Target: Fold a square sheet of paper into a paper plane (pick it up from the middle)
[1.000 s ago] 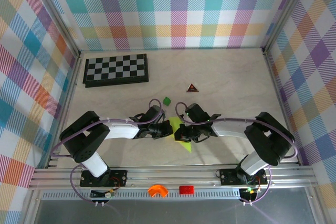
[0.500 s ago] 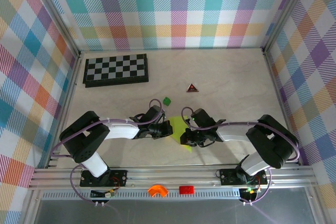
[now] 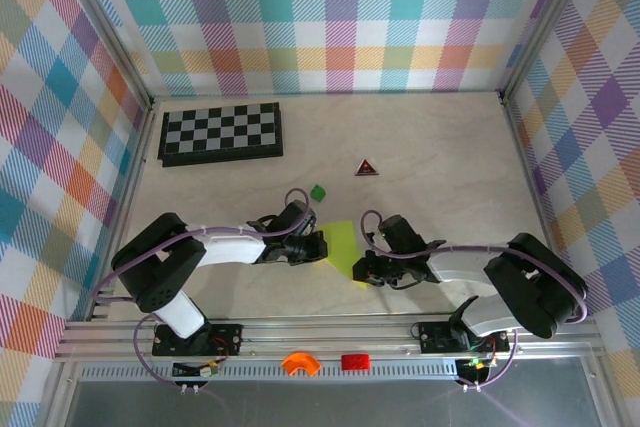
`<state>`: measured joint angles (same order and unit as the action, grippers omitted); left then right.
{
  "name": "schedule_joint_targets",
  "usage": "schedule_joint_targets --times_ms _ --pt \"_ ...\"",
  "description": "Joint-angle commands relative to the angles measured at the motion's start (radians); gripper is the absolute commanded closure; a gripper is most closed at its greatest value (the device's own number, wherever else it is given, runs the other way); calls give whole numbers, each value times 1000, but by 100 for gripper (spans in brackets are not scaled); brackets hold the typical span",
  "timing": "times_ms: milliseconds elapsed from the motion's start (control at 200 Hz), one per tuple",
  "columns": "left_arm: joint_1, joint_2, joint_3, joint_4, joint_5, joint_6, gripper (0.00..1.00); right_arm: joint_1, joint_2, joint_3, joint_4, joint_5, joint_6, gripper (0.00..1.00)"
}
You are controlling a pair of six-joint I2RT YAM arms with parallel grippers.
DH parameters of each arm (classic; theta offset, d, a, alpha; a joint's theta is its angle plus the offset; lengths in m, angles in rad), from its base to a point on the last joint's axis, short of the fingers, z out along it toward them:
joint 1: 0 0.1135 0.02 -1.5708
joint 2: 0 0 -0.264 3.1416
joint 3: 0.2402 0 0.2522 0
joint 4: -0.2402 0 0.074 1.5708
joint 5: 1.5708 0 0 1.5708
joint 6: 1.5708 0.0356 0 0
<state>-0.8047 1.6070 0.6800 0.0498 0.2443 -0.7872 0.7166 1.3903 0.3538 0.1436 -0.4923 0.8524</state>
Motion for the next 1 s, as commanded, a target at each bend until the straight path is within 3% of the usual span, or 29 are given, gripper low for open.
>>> schedule_joint_targets --times_ms 0,230,565,765,995 --pt "-2 -55 29 -136 -61 21 92 -9 19 -29 -60 5 11 90" --pt "-40 -107 58 -96 -14 4 88 -11 26 -23 -52 18 28 92" --pt "-184 21 70 68 49 -18 88 -17 42 -22 -48 13 34 92" --pt "-163 71 32 28 -31 -59 91 -20 41 -24 -68 8 18 92" --pt "-115 70 -25 56 -8 -86 91 -24 18 -33 -118 2 -15 93"
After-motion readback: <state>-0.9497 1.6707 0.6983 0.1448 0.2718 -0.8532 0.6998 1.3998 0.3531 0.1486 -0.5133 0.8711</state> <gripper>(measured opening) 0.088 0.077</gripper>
